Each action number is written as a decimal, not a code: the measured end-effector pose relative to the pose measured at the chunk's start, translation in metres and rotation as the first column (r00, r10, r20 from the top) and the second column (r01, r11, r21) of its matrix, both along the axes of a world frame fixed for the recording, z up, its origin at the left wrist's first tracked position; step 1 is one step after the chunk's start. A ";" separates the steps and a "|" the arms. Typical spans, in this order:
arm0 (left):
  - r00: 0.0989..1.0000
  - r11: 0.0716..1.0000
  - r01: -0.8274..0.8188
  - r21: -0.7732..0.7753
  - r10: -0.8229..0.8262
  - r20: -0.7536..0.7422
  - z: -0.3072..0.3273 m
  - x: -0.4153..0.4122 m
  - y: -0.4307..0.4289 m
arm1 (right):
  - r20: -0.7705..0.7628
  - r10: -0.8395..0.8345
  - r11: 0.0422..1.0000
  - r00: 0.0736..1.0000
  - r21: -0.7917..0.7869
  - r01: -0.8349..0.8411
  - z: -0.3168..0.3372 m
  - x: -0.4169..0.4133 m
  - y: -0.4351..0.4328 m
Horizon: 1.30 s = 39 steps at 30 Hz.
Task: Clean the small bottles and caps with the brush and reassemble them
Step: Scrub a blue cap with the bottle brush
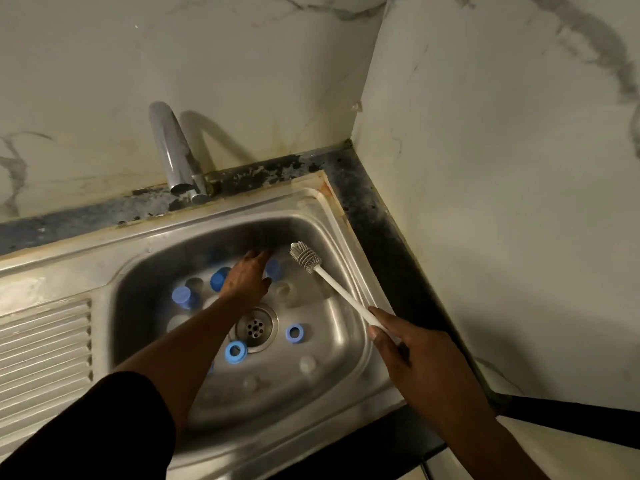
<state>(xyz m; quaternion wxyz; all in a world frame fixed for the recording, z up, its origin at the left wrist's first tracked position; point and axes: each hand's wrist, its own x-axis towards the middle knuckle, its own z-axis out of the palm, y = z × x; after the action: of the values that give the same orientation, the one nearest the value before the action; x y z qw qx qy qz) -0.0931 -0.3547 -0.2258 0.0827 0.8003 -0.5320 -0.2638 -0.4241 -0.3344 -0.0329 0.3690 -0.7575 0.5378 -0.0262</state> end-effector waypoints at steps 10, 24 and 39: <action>0.990 0.970 -0.126 -0.205 0.111 -0.087 0.026 -0.004 0.015 | -0.018 -0.006 1.000 1.000 -0.029 0.005 0.014 -0.007 0.013; 0.762 0.692 -0.608 -0.389 0.372 -0.530 0.208 0.009 0.136 | 0.163 0.213 0.960 0.963 -0.219 -0.175 0.065 0.039 0.039; -0.088 0.336 -0.939 0.075 -0.022 -0.996 0.276 0.044 0.248 | 0.185 0.535 0.820 0.825 -0.347 -0.454 0.091 0.111 0.097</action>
<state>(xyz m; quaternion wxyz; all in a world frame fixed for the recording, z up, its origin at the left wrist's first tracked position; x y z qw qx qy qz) -0.0491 -0.1067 0.0497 0.7955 0.4678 -0.0102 -0.3850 -0.3127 -0.2372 0.0579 0.3191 -0.9061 0.2545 -0.1111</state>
